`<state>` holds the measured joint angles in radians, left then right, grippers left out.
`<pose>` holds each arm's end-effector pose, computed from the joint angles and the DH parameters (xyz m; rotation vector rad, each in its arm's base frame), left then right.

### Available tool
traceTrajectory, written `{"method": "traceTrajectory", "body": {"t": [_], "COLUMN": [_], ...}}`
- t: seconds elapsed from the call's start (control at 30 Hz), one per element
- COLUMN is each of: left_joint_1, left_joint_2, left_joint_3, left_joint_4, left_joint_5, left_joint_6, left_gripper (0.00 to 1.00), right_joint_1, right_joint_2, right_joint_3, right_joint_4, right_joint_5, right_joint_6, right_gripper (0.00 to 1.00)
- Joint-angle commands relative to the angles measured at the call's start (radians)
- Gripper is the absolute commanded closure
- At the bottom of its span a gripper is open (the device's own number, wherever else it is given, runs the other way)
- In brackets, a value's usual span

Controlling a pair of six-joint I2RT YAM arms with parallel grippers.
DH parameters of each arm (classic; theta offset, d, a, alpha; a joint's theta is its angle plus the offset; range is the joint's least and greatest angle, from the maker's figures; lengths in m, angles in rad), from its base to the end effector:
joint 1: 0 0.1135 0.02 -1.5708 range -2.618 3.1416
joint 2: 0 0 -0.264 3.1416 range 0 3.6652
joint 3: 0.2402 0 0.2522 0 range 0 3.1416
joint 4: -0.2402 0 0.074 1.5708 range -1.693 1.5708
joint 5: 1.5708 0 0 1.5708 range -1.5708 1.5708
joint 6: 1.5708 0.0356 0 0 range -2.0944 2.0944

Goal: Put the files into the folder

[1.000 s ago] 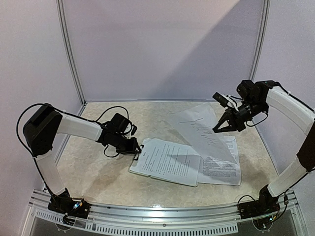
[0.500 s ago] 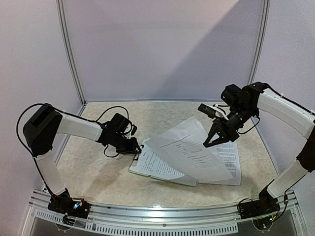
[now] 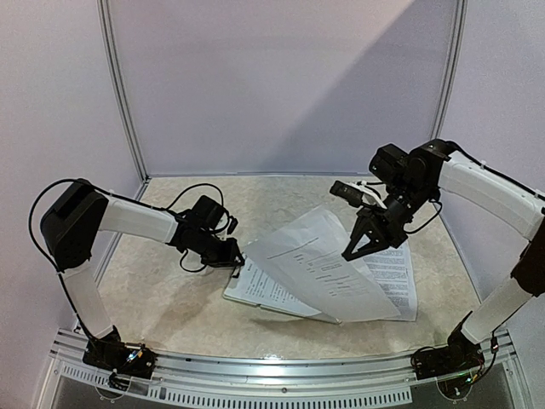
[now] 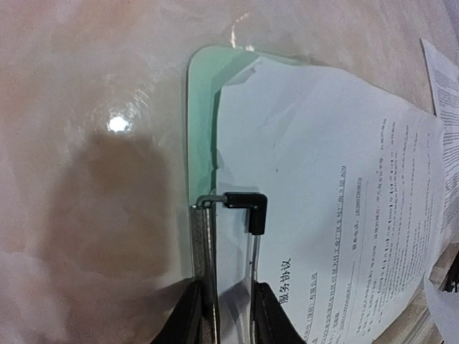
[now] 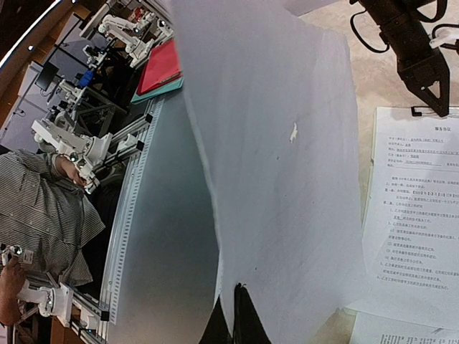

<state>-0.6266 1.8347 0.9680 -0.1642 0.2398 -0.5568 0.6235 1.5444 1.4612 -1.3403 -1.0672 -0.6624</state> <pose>0.2777 -0.2115 0.1274 0.1870 2.7358 -0.6971 0.2055 0.1862 0.3266 -1.6360 1.9964 1.5193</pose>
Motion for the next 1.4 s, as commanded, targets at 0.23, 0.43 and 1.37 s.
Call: {"method": "traceTrajectory", "body": {"t": [0.23,0.43,1.37], "left_joint_1": [-0.022,-0.022,-0.024], "left_joint_2": [0.059,0.067,0.046], "left_joint_3": [-0.020,-0.017,-0.046], "left_joint_4": [-0.098,-0.087,-0.066], "left_joint_5": [-0.006,0.002,0.016], "left_joint_6": [-0.004,-0.005,-0.005], "left_gripper": [1.00,1.00,1.00], "right_joint_1": [0.072,0.088,0.058], "right_joint_2": [-0.063,-0.028,0.635], "right_joint_3": [-0.115,-0.057,0.420], "right_joint_4": [-0.086,-0.087,-0.085], "right_joint_5": [0.043,0.254,0.678], "right_joint_6": [-0.003,-0.016,-0.071], "right_gripper": [1.00,1.00,1.00]}}
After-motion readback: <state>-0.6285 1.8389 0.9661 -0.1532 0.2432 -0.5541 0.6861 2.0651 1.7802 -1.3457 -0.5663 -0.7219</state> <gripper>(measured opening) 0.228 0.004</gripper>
